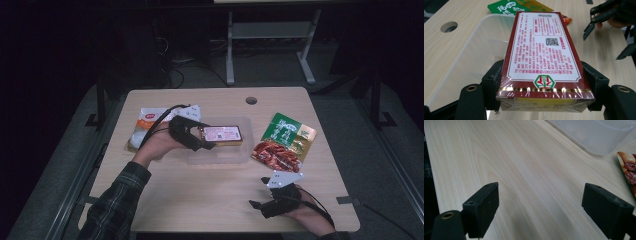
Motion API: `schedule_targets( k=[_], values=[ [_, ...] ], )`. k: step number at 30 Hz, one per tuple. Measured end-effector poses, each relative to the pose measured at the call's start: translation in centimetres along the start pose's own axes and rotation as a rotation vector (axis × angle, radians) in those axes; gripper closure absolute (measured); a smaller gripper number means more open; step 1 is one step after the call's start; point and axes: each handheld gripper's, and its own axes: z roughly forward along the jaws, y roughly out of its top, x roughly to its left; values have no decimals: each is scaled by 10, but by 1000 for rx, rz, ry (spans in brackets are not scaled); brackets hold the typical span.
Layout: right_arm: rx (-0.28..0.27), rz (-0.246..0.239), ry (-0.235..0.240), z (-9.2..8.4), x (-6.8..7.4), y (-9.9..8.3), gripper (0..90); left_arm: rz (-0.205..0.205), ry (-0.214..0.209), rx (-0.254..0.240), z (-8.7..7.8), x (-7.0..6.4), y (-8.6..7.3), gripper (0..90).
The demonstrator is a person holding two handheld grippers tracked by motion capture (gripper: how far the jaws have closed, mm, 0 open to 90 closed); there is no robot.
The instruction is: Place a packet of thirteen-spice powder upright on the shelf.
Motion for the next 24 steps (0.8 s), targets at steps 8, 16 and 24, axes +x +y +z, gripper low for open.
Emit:
schedule_targets(
  k=[8,16,24],
  values=[
    [-5,-1,8,0,1,1,137,3,-1,38,15,17,13,313],
    [-14,-5,6,-1,0,0,137,-22,-11,70,34,29,10,313],
    [-16,-7,9,-1,0,1,137,10,-17,123,46,30,18,312]
  ],
)
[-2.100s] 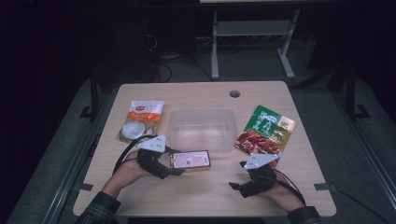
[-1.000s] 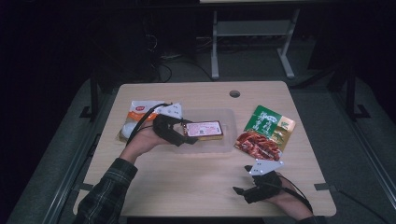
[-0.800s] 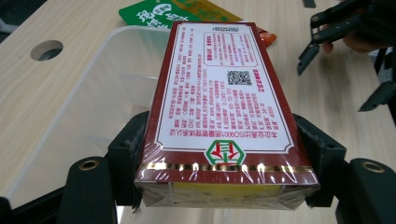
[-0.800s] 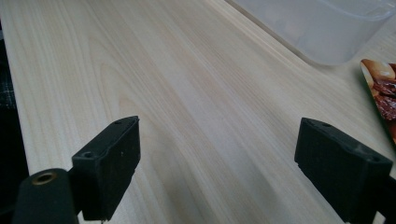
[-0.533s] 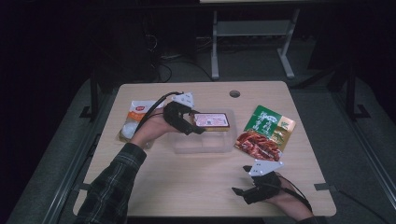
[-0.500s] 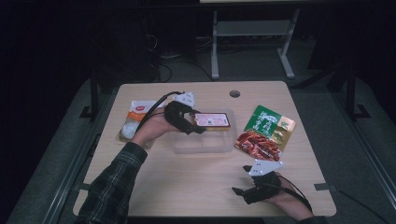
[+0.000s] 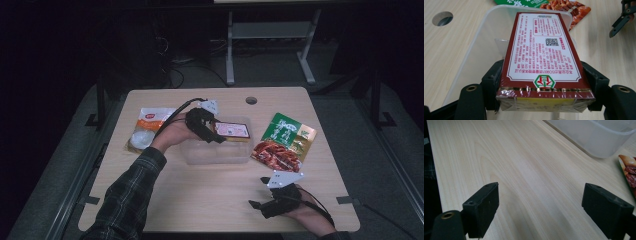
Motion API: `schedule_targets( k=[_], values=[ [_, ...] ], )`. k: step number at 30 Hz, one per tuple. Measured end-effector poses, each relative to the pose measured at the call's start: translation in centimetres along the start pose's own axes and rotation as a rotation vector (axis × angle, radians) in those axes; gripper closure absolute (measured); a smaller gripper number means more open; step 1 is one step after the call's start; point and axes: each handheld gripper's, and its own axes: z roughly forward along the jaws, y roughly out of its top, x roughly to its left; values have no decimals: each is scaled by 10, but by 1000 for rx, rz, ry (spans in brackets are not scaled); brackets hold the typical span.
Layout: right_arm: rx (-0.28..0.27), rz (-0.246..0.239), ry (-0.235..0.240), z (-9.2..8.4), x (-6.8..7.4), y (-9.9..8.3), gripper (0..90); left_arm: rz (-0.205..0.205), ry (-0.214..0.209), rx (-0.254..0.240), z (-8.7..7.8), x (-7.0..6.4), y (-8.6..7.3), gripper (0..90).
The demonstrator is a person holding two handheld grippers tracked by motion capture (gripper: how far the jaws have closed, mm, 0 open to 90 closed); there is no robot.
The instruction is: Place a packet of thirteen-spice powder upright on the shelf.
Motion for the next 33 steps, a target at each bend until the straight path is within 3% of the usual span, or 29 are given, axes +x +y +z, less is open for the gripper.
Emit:
schedule_targets(
  k=[12,33],
  values=[
    [-2,-4,6,0,0,0,137,-8,-9,22,10,4,1,311],
    [7,5,18,0,2,0,137,8,3,-32,10,4,12,308]
  ],
)
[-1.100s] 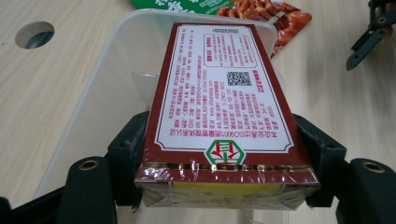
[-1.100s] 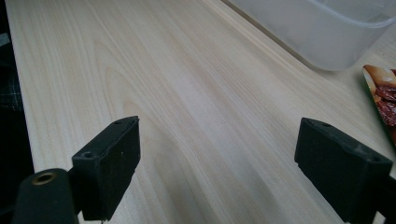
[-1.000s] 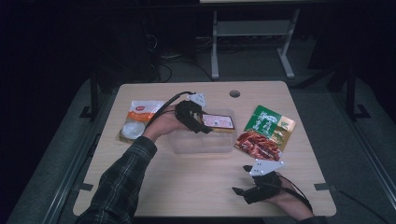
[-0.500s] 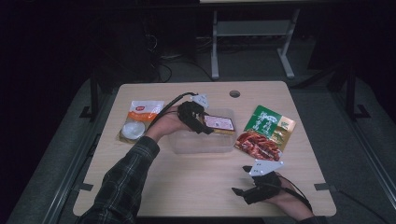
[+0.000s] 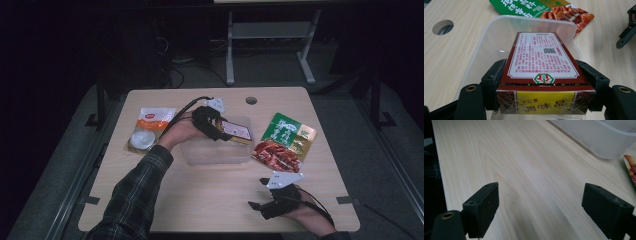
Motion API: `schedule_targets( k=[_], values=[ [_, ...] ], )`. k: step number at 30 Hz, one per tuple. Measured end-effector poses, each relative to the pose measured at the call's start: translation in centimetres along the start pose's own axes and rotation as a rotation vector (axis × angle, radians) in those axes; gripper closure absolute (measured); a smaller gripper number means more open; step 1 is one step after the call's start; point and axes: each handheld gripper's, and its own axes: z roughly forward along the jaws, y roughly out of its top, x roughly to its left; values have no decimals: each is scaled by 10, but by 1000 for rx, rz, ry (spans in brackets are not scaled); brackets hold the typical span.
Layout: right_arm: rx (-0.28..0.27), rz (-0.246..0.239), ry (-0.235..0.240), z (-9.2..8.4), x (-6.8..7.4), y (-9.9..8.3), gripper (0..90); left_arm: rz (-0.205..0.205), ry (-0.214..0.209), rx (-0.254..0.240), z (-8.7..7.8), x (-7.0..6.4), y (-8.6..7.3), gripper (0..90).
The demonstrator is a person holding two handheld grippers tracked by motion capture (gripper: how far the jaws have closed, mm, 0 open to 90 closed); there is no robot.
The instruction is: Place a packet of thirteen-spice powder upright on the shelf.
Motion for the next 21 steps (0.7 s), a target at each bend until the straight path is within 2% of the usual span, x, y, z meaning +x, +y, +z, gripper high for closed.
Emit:
schedule_targets(
  k=[10,19,21],
  values=[
    [3,-5,2,1,0,0,137,8,-1,-46,-3,0,12,307],
    [6,-3,5,1,0,0,137,20,-8,-61,-3,2,25,308],
    [6,-4,6,1,0,0,137,17,-7,-82,-3,1,28,310]
  ],
)
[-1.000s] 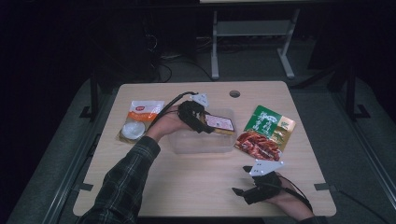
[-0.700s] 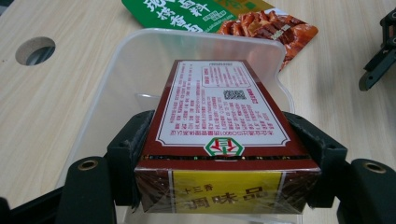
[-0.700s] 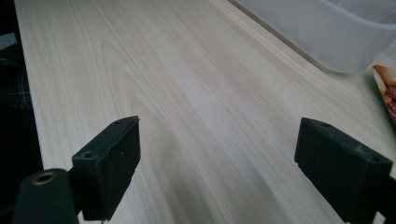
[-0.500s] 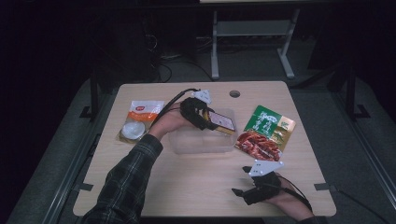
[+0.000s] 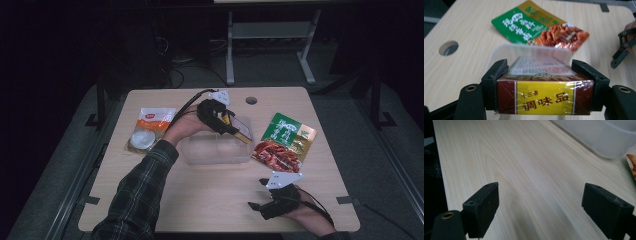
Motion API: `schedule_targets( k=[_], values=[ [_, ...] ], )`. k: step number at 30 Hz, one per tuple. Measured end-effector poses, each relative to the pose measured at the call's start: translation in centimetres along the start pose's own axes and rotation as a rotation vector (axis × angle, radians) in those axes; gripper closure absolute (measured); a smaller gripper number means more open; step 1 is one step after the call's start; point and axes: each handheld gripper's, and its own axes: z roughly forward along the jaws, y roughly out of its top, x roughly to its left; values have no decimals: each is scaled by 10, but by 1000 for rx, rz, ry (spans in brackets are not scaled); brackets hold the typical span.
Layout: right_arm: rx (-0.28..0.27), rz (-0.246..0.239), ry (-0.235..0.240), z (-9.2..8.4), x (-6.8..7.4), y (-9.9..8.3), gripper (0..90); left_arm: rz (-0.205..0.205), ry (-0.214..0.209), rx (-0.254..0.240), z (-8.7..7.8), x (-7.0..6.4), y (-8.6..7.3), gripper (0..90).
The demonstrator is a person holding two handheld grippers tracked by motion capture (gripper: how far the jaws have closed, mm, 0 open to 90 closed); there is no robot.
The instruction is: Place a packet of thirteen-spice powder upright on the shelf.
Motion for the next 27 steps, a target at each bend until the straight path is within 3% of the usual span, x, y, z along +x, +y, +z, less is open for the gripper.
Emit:
schedule_targets(
  k=[14,27],
  values=[
    [-1,1,3,0,0,0,137,8,-28,-14,18,0,17,312],
    [-3,4,6,0,1,0,137,-20,-53,-25,41,3,18,313]
  ],
)
